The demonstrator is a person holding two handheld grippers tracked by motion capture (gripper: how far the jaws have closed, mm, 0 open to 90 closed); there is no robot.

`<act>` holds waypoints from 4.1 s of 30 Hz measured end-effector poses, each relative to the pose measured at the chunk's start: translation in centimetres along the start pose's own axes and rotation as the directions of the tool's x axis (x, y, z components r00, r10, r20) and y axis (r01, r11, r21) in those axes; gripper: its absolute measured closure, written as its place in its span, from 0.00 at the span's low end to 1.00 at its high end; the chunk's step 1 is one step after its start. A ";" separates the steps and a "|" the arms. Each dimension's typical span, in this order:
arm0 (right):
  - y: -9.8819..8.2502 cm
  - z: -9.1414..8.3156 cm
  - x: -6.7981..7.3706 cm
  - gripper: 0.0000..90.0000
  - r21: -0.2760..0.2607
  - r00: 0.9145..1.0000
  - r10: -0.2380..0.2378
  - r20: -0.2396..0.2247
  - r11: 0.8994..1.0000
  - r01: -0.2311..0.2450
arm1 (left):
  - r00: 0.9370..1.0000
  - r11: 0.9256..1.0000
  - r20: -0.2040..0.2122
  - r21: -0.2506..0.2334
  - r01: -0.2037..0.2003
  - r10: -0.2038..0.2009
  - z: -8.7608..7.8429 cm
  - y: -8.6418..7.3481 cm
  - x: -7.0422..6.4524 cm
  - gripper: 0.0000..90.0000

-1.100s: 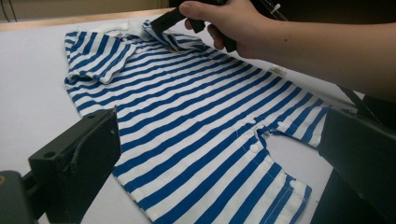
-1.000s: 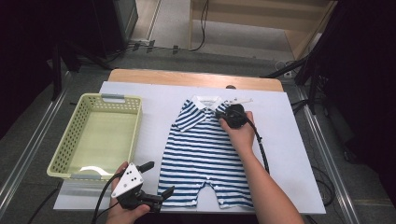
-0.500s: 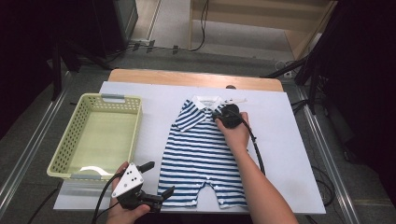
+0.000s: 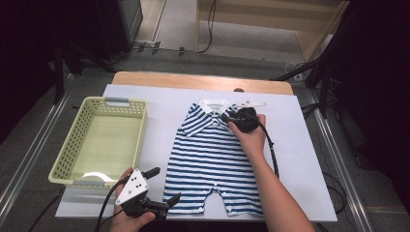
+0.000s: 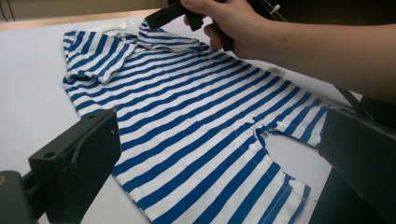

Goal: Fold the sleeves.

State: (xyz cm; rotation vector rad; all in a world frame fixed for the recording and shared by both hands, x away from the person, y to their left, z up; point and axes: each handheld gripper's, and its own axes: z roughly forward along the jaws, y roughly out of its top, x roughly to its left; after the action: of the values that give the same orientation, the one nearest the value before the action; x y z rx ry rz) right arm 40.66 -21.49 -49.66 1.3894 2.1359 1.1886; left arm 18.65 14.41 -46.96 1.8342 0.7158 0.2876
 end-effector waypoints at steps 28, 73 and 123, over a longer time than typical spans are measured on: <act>-4.7 -4.6 -2.8 0.42 0.006 0.996 0.034 0.078 0.999 -0.034 | 1.000 1.000 0.009 0.014 -0.013 0.012 0.5 -0.1 -0.4 0.00; -12.5 -16.6 -1.7 0.00 -0.180 0.999 0.041 0.032 0.983 -0.035 | 1.000 1.000 -0.001 0.019 -0.008 0.008 0.4 -0.1 -0.3 0.00; -17.1 -22.9 -2.3 0.00 -0.206 0.994 0.057 0.095 0.978 -0.036 | 0.998 0.998 0.017 0.000 -0.060 0.060 2.2 3.3 -2.0 0.00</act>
State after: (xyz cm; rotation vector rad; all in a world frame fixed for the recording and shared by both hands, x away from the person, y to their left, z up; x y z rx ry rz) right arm 16.63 -37.13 -49.80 1.3838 1.8650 1.2860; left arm 19.32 10.72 -44.46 1.8582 0.6502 0.3105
